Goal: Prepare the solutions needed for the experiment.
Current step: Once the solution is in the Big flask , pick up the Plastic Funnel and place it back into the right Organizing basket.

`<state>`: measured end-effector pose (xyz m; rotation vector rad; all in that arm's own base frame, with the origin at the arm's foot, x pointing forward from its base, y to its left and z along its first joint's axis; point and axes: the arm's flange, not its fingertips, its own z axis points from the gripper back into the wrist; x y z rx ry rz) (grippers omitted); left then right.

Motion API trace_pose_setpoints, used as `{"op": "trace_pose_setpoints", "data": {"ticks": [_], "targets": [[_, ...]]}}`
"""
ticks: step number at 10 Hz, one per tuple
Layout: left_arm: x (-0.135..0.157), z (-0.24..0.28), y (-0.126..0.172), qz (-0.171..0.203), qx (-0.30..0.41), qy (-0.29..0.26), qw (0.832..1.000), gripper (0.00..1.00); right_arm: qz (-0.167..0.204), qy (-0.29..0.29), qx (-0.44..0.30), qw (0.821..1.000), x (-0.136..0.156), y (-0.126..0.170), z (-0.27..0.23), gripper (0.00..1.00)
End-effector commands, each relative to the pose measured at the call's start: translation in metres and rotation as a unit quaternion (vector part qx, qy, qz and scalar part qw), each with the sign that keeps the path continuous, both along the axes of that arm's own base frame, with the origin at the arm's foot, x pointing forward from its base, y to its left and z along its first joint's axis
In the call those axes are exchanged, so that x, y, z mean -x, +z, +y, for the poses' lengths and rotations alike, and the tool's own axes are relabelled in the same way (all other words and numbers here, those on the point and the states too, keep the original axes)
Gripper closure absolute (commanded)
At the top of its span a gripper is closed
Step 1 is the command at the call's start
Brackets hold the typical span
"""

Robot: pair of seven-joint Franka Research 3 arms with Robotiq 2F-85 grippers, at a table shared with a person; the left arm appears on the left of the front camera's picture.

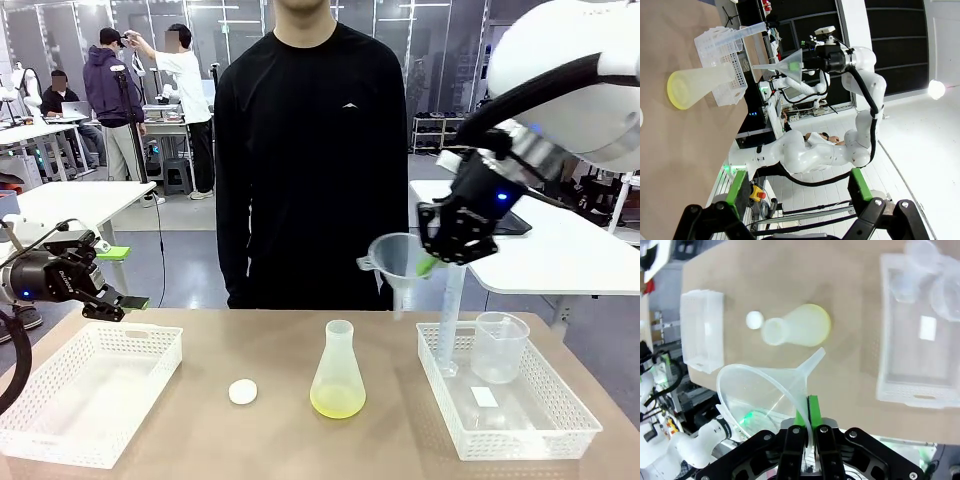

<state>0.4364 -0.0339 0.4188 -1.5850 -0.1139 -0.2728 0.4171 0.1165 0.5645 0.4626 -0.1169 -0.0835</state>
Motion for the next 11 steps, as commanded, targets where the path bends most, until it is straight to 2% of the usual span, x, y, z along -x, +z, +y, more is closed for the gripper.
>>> {"op": "trace_pose_setpoints", "data": {"ticks": [1, 3, 4, 7, 11], "targets": [[0.0, 0.0, 0.003, 0.001, 0.001, -0.001, 1.0, 0.0, 0.019, -0.023, 0.023, 0.999, 0.001, -0.004, -0.036, 1.0], [0.0, 0.0, 0.003, 0.001, 0.001, -0.001, 1.0, 0.0, 0.009, -0.083, 0.056, 0.995, -0.005, -0.007, -0.08, 1.0], [0.0, 0.0, 0.003, 0.001, 0.001, -0.001, 1.0, 0.0, 0.014, -0.091, 0.048, 0.995, -0.005, -0.008, -0.097, 1.0], [0.0, 0.0, 0.003, 0.001, 0.001, -0.001, 1.0, 0.0, 0.058, -0.088, 0.031, 0.994, -0.009, -0.021, -0.116, 1.0], [0.0, 0.0, 0.003, 0.001, 0.001, -0.001, 1.0, 0.0, 0.097, -0.106, 0.064, 0.988, 0.006, -0.077, -0.108, 1.0]]}}
